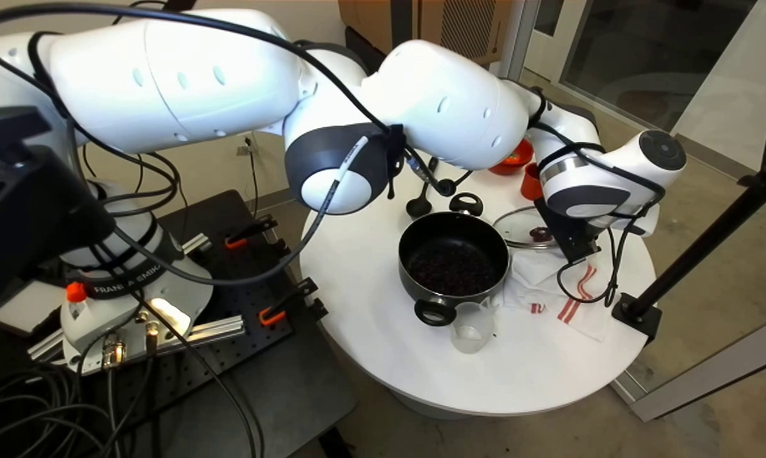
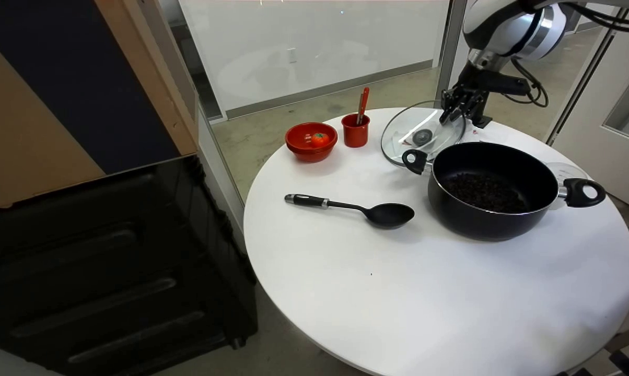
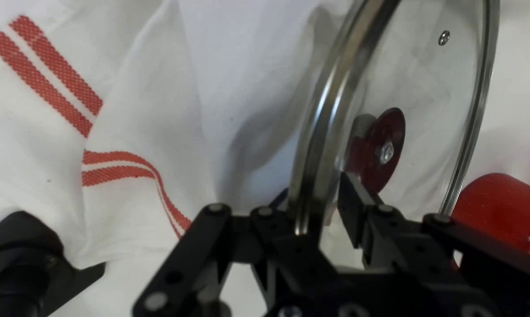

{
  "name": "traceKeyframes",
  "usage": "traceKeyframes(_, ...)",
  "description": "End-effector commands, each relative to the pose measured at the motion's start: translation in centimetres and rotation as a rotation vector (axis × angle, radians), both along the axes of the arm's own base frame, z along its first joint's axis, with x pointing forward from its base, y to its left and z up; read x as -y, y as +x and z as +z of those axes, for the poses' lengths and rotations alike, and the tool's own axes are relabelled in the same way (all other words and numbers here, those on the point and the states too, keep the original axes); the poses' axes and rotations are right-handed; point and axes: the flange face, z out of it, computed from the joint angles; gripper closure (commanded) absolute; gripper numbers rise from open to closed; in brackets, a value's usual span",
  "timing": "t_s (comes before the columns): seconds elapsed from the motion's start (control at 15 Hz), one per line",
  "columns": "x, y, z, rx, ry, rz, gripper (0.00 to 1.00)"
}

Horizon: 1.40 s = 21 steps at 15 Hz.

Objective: Put the spoon on the table then cover the pot with the lid

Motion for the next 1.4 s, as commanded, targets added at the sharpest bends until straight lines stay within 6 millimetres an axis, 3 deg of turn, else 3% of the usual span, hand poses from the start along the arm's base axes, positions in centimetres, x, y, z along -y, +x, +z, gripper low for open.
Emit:
traceKeyframes(0.0, -1.2, 1.1, 1.3, 0.004, 0.001, 0.013, 0.96)
traceKeyframes(0.6, -3.9, 3.0, 3.2, 0.041, -0.006, 0.065, 0.96)
traceKeyframes(1.27, -5.1, 3.3, 3.3, 0.035, 0.012, 0.088, 0.96)
traceKeyframes(1.33, -5.0, 3.3, 3.3, 0.034, 0.013, 0.088, 0.6)
